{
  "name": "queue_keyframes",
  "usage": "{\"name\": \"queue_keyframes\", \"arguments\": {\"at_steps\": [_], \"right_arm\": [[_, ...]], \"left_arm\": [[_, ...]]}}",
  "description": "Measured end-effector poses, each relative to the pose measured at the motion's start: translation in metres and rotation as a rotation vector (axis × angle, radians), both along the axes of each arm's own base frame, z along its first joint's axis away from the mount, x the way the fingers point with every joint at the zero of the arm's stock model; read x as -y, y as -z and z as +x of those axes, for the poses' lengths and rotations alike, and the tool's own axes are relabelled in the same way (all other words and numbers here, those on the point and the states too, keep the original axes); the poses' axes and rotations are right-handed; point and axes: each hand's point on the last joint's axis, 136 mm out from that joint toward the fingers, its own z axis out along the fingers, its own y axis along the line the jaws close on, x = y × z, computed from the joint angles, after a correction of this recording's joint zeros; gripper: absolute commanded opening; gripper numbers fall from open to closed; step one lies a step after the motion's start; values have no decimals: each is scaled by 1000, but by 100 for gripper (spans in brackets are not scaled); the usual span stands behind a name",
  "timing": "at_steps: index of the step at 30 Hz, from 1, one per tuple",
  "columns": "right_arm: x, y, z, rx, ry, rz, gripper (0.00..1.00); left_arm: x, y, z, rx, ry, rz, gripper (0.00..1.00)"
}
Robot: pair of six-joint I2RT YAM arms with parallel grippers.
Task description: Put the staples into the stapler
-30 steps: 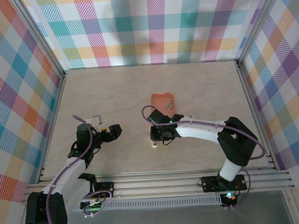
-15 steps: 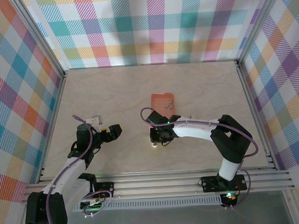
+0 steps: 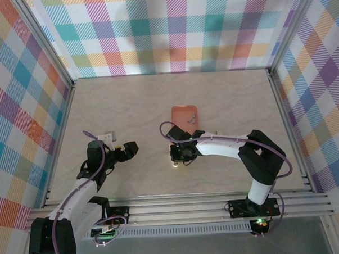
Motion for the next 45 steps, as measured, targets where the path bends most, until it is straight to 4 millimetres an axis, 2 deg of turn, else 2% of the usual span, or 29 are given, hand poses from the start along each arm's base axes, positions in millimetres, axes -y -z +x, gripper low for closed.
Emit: {"name": "queue_keyframes", "arguments": {"at_steps": [9, 19, 31, 35, 39, 42, 45], "right_arm": [[3, -6, 6, 8, 18, 16, 25], [-3, 1, 4, -13, 9, 39, 24], [3, 4, 0, -18, 15, 35, 26], [14, -13, -5, 23, 24, 60, 26], [23, -33, -11, 71, 49, 132, 27], [35, -35, -19, 83, 82, 174, 29], [46, -28, -29, 65, 112, 212, 29]], "left_arm": [[0, 0, 0, 0, 0, 0, 100], [0, 0, 0, 0, 0, 0, 100], [3, -1, 1, 6, 10, -4, 98], [17, -6, 4, 8, 57, -3, 98], [39, -25, 17, 26, 126, -2, 94], [61, -38, 25, 42, 187, 2, 92], [82, -42, 28, 36, 246, 7, 91]]}}
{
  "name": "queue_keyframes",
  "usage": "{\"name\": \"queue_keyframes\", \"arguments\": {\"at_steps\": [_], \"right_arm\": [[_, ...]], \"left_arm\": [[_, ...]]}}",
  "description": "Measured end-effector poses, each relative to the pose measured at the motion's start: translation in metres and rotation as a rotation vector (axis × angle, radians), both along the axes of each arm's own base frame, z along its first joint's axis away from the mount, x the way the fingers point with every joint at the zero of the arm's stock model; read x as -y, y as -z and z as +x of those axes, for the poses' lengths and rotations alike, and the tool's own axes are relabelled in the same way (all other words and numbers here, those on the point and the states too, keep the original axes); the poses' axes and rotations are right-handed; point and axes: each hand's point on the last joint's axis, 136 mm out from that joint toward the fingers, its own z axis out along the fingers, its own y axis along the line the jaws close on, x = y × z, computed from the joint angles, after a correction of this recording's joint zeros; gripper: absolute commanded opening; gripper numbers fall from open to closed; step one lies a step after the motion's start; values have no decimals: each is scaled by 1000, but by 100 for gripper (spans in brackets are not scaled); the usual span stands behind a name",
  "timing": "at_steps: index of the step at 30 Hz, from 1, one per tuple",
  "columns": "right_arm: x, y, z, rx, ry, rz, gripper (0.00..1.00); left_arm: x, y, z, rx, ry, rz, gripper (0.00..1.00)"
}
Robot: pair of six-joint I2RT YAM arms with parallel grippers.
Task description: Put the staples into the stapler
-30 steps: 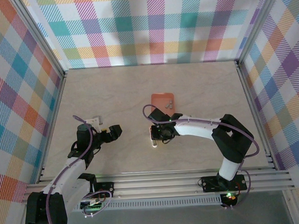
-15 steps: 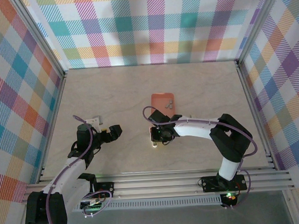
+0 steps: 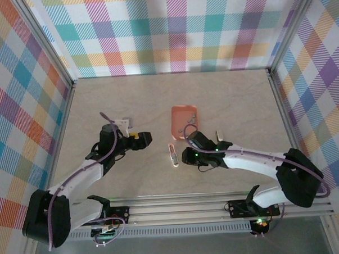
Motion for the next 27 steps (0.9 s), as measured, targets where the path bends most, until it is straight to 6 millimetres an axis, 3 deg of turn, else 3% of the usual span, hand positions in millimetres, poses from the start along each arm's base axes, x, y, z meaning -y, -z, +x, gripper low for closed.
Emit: {"name": "queue_keyframes", "arguments": {"at_steps": [7, 11, 16, 20, 27], "right_arm": [[0, 20, -15, -70, 31, 93, 29], [-8, 19, -16, -84, 37, 153, 29], [-24, 23, -13, -111, 29, 216, 27], [-33, 32, -14, -145, 29, 239, 27], [-39, 38, -13, -166, 35, 259, 26]], "left_arm": [[44, 17, 5, -72, 109, 32, 85], [64, 29, 10, -110, 154, 43, 81], [80, 43, 10, -165, 200, 41, 77], [88, 51, 10, -196, 225, 29, 66], [105, 61, 10, -235, 279, 1, 63]]}}
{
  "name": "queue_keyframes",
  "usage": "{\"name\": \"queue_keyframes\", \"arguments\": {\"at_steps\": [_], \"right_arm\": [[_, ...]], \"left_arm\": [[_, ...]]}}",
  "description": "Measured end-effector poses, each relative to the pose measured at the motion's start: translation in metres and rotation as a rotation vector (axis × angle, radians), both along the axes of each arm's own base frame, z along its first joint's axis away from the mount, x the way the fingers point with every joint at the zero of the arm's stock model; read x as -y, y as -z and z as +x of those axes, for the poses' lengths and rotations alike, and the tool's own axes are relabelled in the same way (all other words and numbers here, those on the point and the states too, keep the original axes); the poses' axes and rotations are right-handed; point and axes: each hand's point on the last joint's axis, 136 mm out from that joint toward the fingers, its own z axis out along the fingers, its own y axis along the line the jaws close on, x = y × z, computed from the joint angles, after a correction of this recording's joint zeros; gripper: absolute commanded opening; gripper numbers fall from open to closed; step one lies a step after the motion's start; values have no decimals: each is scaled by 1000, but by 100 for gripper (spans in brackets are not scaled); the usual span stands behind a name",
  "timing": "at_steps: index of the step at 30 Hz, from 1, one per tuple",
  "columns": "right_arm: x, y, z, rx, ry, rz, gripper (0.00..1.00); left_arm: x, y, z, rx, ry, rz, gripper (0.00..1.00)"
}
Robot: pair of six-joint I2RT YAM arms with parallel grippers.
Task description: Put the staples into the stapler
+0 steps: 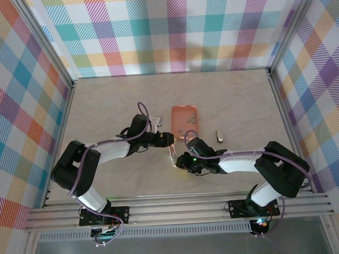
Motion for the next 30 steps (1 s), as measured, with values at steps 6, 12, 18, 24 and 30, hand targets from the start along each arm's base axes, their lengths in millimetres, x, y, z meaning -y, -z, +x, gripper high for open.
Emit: {"name": "queue_keyframes", "arguments": {"at_steps": [6, 12, 18, 24, 30], "right_arm": [[1, 6, -2, -17, 2, -12, 24], [2, 10, -1, -29, 4, -20, 22], [2, 11, -2, -31, 5, -25, 21], [3, 12, -1, -33, 8, -33, 20], [4, 13, 0, -38, 11, -39, 19]], "left_arm": [[18, 0, -2, -15, 54, -28, 60], [27, -3, -11, -24, 92, -46, 55], [28, -4, -13, -30, 99, -52, 46], [30, -19, -17, -15, 111, -79, 41], [33, -26, -24, -7, 127, -96, 37]]}}
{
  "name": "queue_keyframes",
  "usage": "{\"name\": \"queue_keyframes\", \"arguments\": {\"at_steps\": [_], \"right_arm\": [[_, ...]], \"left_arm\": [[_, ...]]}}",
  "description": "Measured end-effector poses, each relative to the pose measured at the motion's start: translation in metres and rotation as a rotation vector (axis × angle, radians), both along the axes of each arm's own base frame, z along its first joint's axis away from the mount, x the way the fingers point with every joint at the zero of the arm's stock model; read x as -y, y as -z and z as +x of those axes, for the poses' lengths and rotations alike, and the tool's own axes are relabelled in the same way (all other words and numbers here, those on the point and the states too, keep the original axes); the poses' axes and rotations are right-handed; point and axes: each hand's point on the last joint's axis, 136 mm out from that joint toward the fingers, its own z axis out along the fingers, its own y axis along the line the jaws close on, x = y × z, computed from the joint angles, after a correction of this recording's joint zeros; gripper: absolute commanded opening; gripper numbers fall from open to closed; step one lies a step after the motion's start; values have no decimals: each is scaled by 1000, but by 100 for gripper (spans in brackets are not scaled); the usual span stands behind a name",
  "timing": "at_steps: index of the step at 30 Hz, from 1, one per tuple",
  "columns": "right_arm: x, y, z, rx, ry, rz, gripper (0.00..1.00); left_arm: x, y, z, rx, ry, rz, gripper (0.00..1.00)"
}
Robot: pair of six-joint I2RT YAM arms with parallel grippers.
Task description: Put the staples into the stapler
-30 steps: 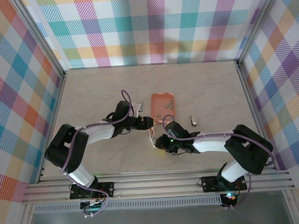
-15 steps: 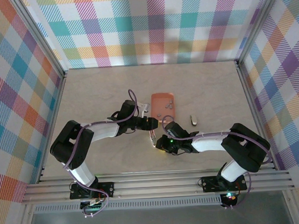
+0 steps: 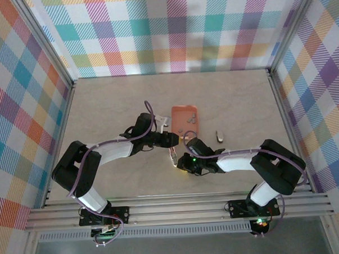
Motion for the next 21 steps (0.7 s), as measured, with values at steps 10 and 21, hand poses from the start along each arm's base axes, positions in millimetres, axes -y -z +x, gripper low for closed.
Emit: {"name": "queue_keyframes", "arguments": {"at_steps": [10, 21], "right_arm": [[0, 0, -1, -10, -3, -4, 19], [0, 0, -1, -11, -3, -6, 19]], "left_arm": [[-6, -1, 0, 15, -26, 28, 50], [-22, 16, 10, 17, -113, 156, 50]]}}
